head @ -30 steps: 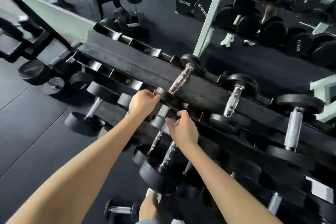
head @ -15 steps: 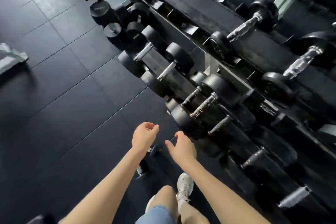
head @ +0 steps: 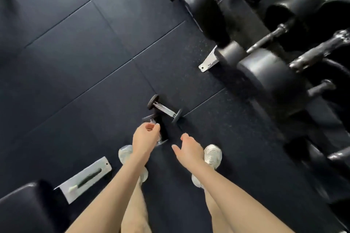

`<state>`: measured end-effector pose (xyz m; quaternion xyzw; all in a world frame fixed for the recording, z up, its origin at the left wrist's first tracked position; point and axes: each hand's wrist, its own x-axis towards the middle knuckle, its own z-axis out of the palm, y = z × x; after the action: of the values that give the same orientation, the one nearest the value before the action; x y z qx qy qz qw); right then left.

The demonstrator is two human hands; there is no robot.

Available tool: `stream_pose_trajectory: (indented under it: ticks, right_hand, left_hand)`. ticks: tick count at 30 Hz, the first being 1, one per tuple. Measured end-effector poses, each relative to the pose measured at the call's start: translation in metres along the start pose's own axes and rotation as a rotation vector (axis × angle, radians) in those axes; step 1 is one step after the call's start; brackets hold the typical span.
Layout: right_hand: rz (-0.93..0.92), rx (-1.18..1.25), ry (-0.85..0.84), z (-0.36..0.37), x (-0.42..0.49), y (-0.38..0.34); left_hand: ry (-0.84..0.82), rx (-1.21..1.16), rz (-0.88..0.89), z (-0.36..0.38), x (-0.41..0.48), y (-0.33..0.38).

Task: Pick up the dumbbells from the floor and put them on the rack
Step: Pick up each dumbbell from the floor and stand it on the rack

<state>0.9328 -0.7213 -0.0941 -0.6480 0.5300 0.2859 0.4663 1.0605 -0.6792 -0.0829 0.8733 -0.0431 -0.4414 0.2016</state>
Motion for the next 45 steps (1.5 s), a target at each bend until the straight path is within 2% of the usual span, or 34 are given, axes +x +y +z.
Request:
stream_pose_trajectory:
  ticks: [9,15,17,19,23,28,33,38,45]
  right_hand:
    - [0.125,-0.011,-0.009,0.160,0.188,-0.007]
    - [0.157,-0.030,-0.025,0.238,0.294,0.003]
    - [0.164,-0.049,-0.057,0.254,0.319,0.009]
    - [0.178,-0.061,-0.123,0.267,0.338,0.014]
    - [0.137,-0.021,-0.193,0.279,0.349,0.019]
    - [0.132,0.025,-0.190,0.265,0.320,0.014]
    - [0.102,0.040,-0.152,0.223,0.249,-0.011]
    - [0.034,0.058,0.044,0.159,0.134,-0.063]
    - [-0.081,0.138,0.295,0.029,-0.044,-0.172]
  left_hand:
    - [-0.022,0.181,-0.120,0.055,0.217,-0.143]
    - [-0.123,0.202,-0.202,0.110,0.306,-0.211]
    - [-0.175,0.145,-0.245,0.126,0.325,-0.226]
    - [-0.221,-0.028,-0.304,0.140,0.340,-0.239]
    - [-0.201,-0.262,-0.307,0.150,0.347,-0.249]
    - [-0.180,-0.284,-0.333,0.134,0.326,-0.240]
    - [-0.163,-0.317,-0.312,0.089,0.267,-0.204]
    - [-0.181,-0.281,-0.162,0.006,0.173,-0.131]
    - [-0.165,-0.189,0.155,-0.140,0.031,0.018]
